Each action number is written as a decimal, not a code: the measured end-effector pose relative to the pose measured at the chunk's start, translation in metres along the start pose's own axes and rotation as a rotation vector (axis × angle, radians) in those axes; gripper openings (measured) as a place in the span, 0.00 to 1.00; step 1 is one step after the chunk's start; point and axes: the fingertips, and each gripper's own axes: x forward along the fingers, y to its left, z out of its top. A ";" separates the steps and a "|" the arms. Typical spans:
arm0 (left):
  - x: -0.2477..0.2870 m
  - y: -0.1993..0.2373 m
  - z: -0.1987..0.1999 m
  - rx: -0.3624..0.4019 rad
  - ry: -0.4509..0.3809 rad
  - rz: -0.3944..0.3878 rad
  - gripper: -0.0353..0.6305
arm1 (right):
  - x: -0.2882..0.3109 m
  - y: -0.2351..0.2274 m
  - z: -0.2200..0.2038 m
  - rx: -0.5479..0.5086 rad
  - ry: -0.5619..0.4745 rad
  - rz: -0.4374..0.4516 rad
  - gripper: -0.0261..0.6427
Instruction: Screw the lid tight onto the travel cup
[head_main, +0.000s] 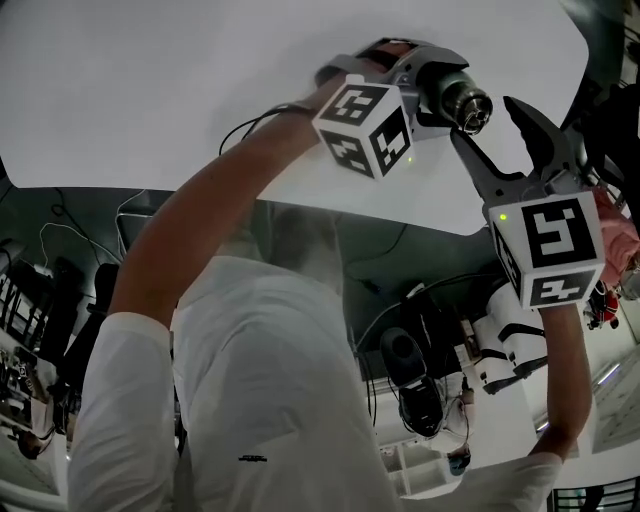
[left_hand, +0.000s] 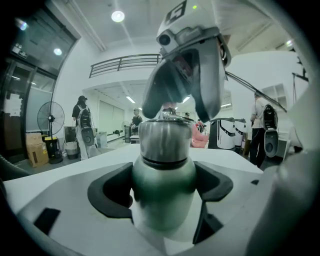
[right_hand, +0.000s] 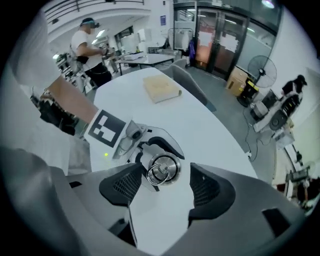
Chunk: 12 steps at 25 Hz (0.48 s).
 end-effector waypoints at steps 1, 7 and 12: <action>0.000 -0.002 0.000 -0.001 0.001 -0.001 0.61 | -0.004 0.004 0.001 -0.066 -0.003 0.021 0.44; 0.001 -0.003 0.004 0.000 -0.001 -0.008 0.61 | -0.023 0.015 -0.002 -0.574 0.035 0.099 0.44; 0.013 -0.004 0.012 -0.001 -0.002 -0.010 0.61 | -0.023 0.013 -0.013 -0.941 0.053 0.157 0.44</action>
